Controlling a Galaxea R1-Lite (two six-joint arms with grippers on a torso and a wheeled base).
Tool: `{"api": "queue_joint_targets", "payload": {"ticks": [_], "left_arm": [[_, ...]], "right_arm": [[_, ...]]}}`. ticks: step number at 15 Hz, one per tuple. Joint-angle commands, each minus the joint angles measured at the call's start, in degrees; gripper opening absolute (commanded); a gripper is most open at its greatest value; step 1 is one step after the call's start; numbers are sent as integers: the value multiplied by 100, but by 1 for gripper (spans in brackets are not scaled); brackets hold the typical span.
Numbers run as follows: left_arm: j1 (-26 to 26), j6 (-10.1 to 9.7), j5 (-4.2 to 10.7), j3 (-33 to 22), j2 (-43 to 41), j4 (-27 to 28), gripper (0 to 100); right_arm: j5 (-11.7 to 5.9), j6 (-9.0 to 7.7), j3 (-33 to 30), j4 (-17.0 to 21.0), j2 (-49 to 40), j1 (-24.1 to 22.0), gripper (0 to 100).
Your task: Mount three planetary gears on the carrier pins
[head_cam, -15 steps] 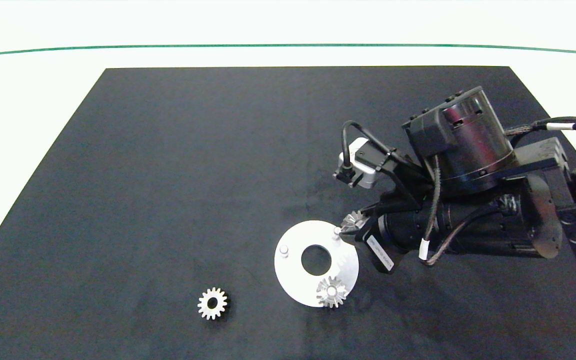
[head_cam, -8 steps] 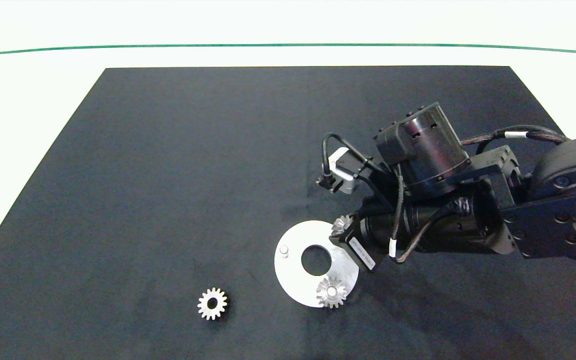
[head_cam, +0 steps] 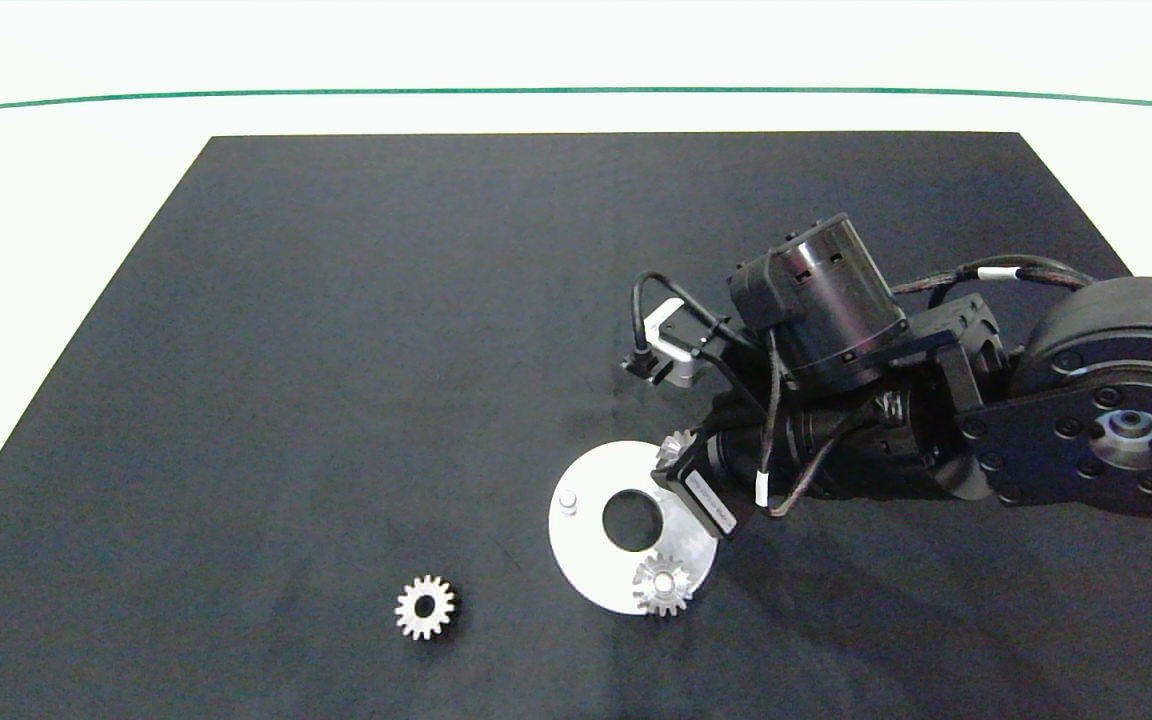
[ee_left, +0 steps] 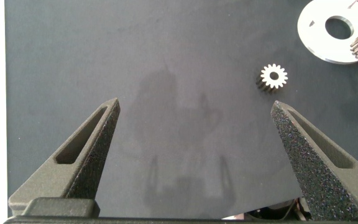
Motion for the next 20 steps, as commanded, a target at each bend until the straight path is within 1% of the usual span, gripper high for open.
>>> {"api": "queue_joint_targets", "payload": {"ticks": [1,6,16,19,20], "left_arm": [[1,4,-2,-2,-2,9,100],[-8,4,-10,-11,6,0,100],[-61,4,-2,-37,77,-9,100],[-52,-5,-2,-46,77,-9,100],[-61,-48,-2,-46,68,-9,100]], "right_arm": [[-5,-14,-6,3,62,-80,0],[4,-6,-41,-6,114,-124,0],[4,3,-164,-15,185,-63,0],[4,3,-155,-6,185,-54,0],[4,3,-155,-6,185,-54,0]]}}
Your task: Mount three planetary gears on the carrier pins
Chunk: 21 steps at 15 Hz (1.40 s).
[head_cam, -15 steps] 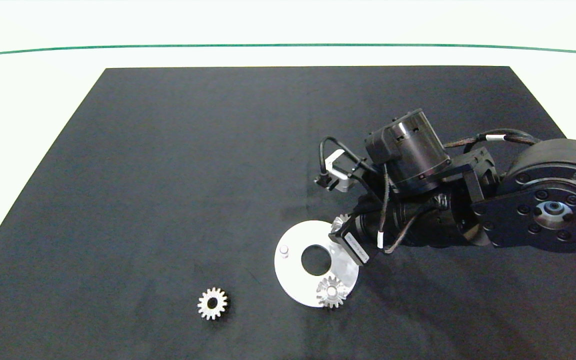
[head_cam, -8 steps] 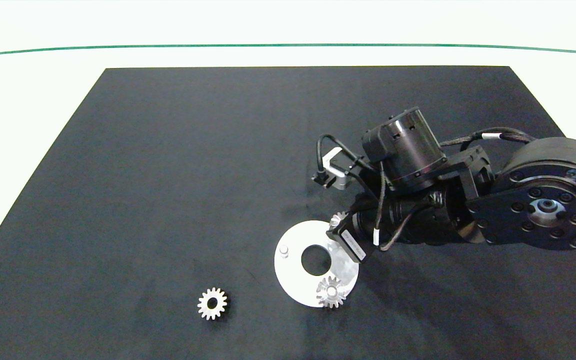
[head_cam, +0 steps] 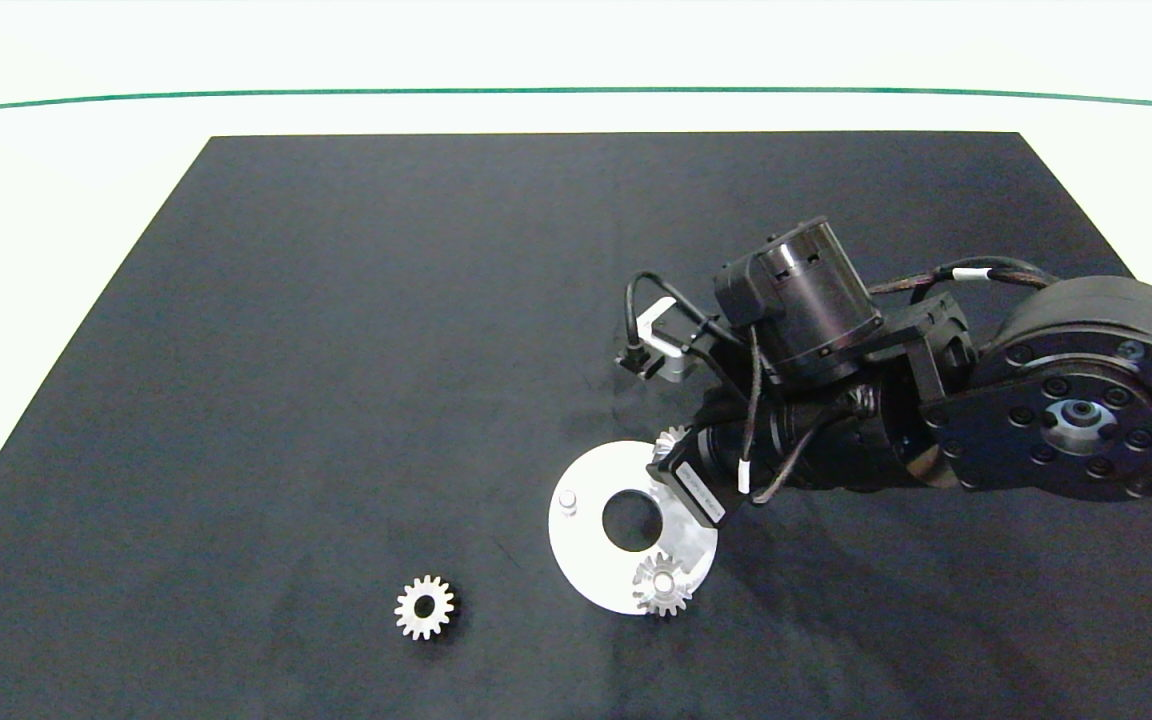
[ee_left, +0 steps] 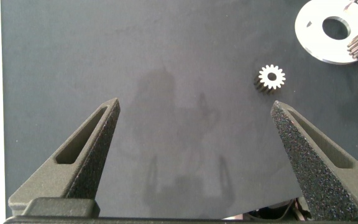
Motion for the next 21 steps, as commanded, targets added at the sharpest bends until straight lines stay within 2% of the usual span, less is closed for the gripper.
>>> {"api": "queue_joint_targets", "payload": {"ticks": [1,2,3,13,15,17,19,20,21], "left_arm": [[3,-54,-2,-6,1,11,100],[-6,-54,-2,-6,1,11,100],[-6,-54,-2,-23,10,11,100],[3,-63,-2,-23,1,11,100],[3,-63,7,-6,1,11,100],[3,-63,16,74,1,11,100],[3,16,51,399,-17,-7,100],[3,122,7,557,45,2,100],[-6,368,-19,654,300,2,100]], "right_arm": [[-7,-10,17,11,-2,3,0],[-7,-1,25,11,-2,3,0],[-7,-1,34,20,-2,-6,100],[-16,-10,-1,2,-28,-23,100],[-34,-36,140,81,-925,-32,100],[-157,-28,825,116,-1883,-269,100],[-218,-54,1880,99,-2867,-568,100],[-253,-54,2346,99,-3377,-656,100],[-280,-54,2662,99,-3843,-753,100]]}}
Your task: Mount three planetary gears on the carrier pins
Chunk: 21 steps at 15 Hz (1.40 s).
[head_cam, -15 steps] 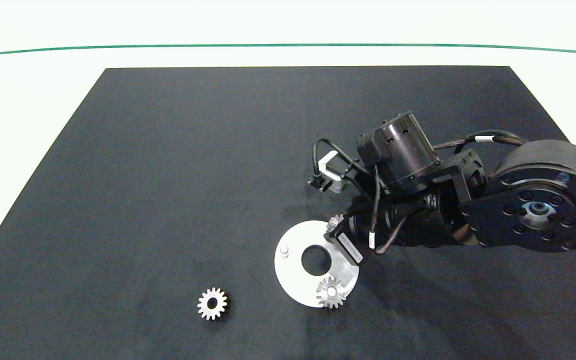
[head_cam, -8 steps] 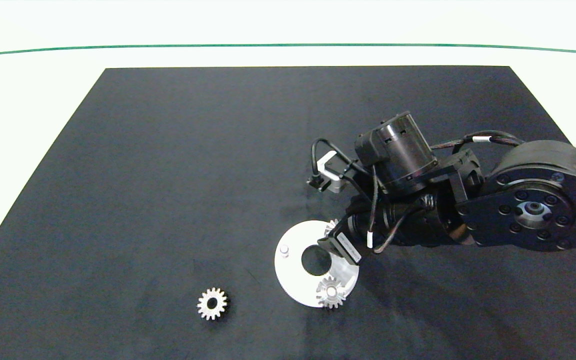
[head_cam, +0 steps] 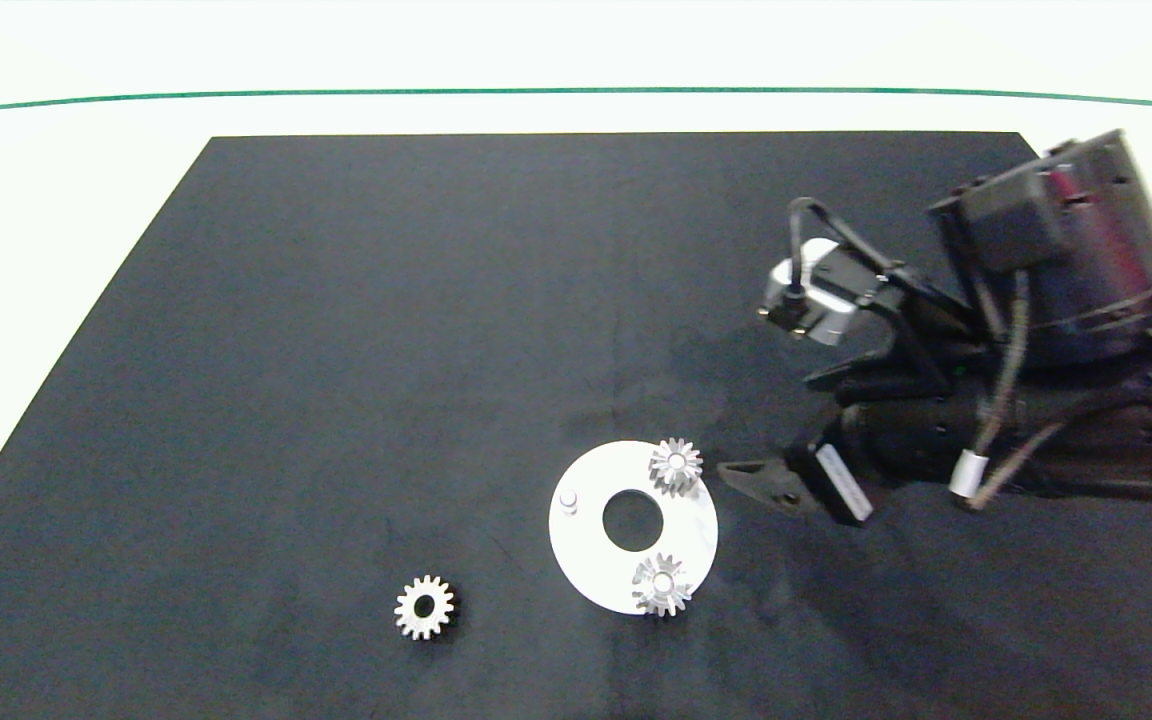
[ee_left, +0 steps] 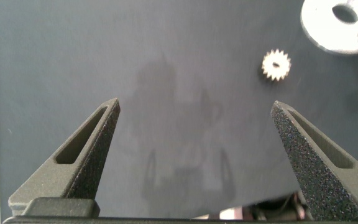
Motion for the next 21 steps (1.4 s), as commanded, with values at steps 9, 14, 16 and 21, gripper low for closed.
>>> {"api": "queue_joint_targets", "payload": {"ticks": [9,14,16,21], "left_arm": [[-1054,1030,-36,917,3122,-2810,100],[-1432,1022,78,970,3421,-2854,100],[-1661,995,131,917,3544,-2880,100],[-2329,995,526,856,4063,-3188,100]], "right_arm": [[-147,-241,2161,532,-3854,-726,100],[-138,-241,2232,514,-3801,-717,100],[-147,-241,2232,523,-3766,-717,100],[-147,-250,2232,532,-3766,-717,100]]}}
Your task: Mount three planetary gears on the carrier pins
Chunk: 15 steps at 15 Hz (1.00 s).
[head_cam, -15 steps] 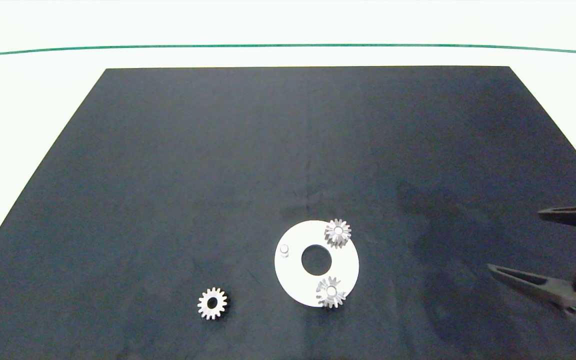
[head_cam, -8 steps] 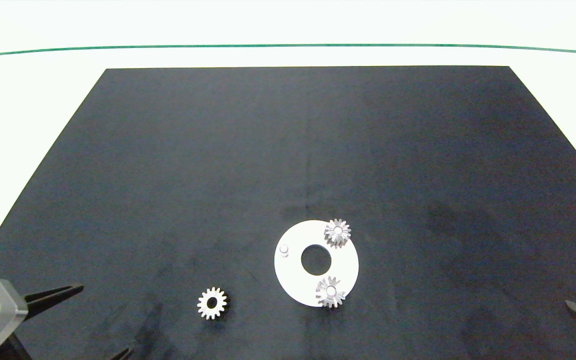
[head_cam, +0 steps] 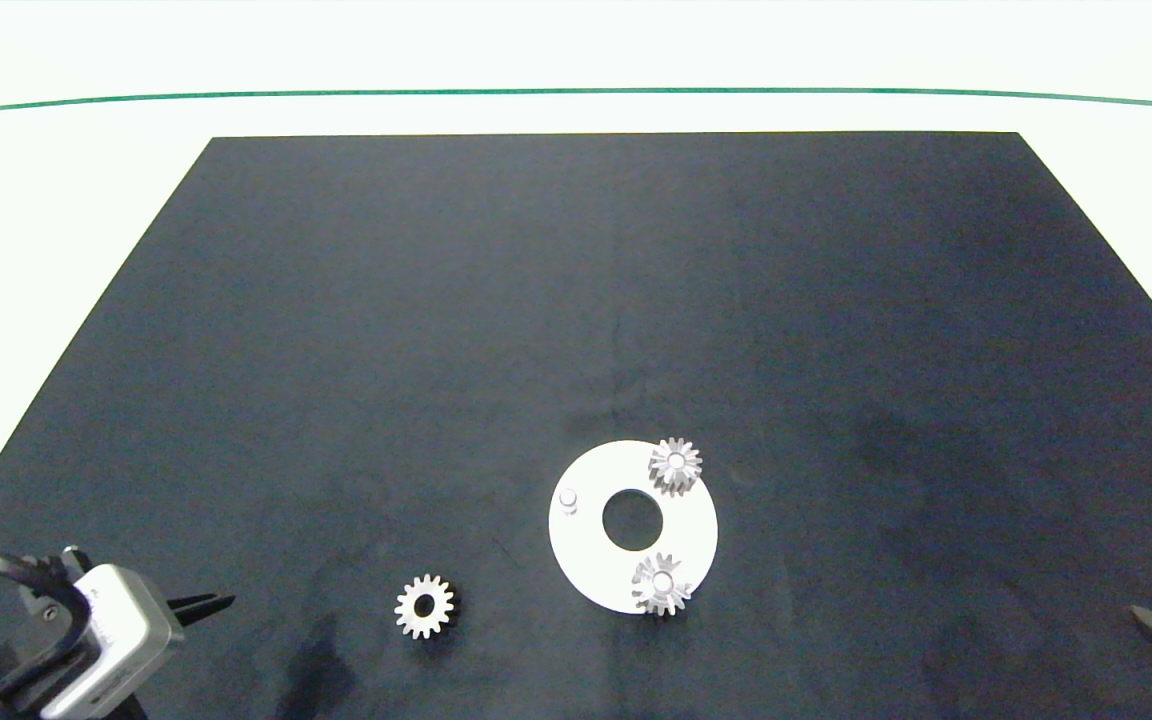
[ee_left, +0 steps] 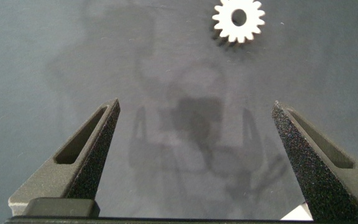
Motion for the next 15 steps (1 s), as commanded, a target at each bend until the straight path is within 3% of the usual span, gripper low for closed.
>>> {"api": "queue_joint_targets", "payload": {"ticks": [1,2,6,15], "left_arm": [[-397,9,319,-82,528,-366,100],[-564,9,521,-91,721,-550,100],[-942,-17,750,-126,1152,-981,100],[-1302,-123,873,-276,1574,-990,100]], "right_arm": [[-8,-21,26,31,38,10,100],[-8,-56,26,22,38,10,100],[-8,-65,8,14,38,10,100],[-8,-109,8,22,117,10,100]]}}
